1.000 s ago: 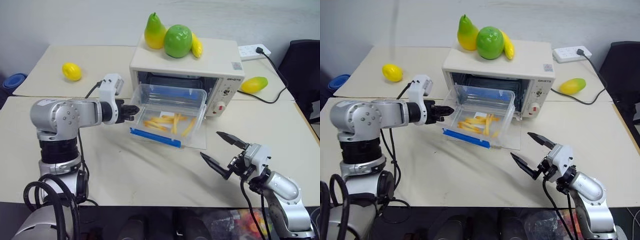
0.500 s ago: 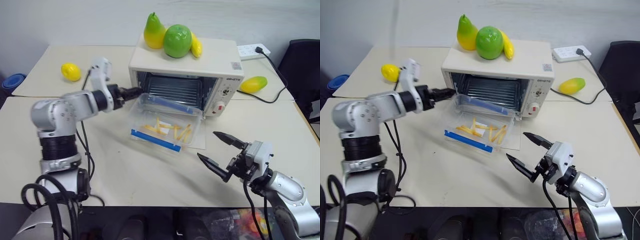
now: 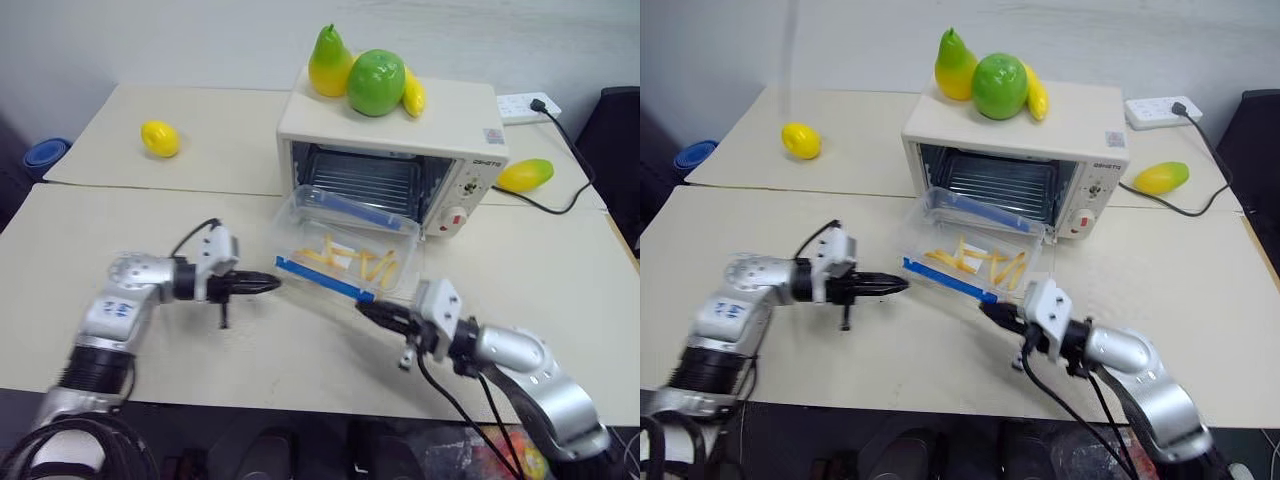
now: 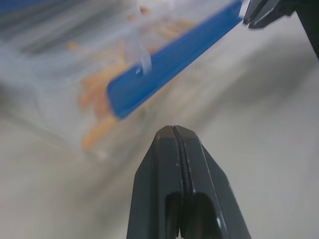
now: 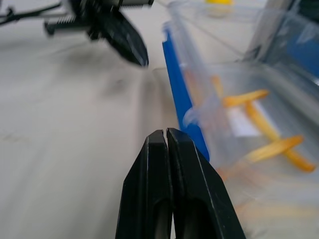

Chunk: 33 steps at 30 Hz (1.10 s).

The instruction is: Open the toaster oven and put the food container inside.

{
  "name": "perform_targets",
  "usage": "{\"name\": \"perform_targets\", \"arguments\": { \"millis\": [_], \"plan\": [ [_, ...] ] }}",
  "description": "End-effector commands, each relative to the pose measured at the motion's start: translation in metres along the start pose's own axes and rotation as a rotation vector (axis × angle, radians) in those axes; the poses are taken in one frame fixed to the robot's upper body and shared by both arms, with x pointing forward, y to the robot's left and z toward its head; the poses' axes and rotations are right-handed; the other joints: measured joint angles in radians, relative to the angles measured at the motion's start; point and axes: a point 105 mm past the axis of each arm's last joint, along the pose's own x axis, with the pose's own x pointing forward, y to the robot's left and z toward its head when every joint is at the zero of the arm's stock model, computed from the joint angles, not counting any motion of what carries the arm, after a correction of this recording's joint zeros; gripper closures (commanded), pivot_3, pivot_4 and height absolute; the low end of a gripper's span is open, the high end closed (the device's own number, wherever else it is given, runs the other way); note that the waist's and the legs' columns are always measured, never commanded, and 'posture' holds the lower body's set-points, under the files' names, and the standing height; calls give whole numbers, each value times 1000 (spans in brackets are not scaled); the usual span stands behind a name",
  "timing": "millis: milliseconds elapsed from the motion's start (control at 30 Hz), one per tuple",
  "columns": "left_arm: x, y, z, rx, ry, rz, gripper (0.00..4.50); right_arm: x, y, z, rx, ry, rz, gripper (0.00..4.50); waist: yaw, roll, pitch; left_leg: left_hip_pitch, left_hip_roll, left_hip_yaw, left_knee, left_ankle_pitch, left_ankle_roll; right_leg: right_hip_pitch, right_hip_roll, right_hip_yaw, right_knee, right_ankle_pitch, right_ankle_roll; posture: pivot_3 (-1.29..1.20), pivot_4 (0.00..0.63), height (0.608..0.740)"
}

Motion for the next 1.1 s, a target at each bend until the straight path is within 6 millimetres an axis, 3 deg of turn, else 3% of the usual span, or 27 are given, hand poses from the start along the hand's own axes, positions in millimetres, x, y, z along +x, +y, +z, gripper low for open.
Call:
{"name": "perform_targets", "arguments": {
  "millis": [33,200,367,500,667,767,900,1100],
  "plan": [
    [14,23,17,47,-72,170,4470,2,-30,-6,-128,63,-91,4500,-2,0,0,-1,0,0,2,0,0,-1,0,0,0,0,0,0,150,740],
    [31,49,22,0,-144,337,4470,11,-76,3,-163,41,-246,4500,-14,0,0,-12,0,2,11,0,0,-12,1,1,9,1,1,0,150,740],
    [43,74,32,-39,-214,475,4470,26,-99,5,-165,9,-338,4500,-16,0,0,-12,0,3,14,0,-1,-13,1,1,13,1,1,0,150,740],
    [53,75,42,39,-243,462,4470,34,-118,9,-164,-17,-443,4500,-26,0,0,-14,0,3,13,0,-1,-15,1,1,14,1,1,0,150,740],
    [33,82,40,48,-257,489,4470,31,-105,11,-98,-36,-379,4500,-30,0,0,-14,0,3,13,1,-2,-16,1,0,15,1,1,0,150,740],
    [17,66,38,95,-231,384,3896,11,-90,12,-92,-44,-290,4500,-30,0,0,-14,0,3,12,1,-2,-16,1,1,15,1,1,0,150,740],
    [-22,49,45,129,-268,277,2652,-25,-77,14,-111,-61,-215,4500,-28,0,0,-15,0,3,12,0,-1,-15,1,1,14,1,1,0,150,740],
    [-88,36,39,149,-150,205,819,-78,-92,-36,-123,178,-194,4500,-32,0,0,-12,0,3,13,0,-1,-13,1,1,12,0,1,0,150,740]
  ]
}}
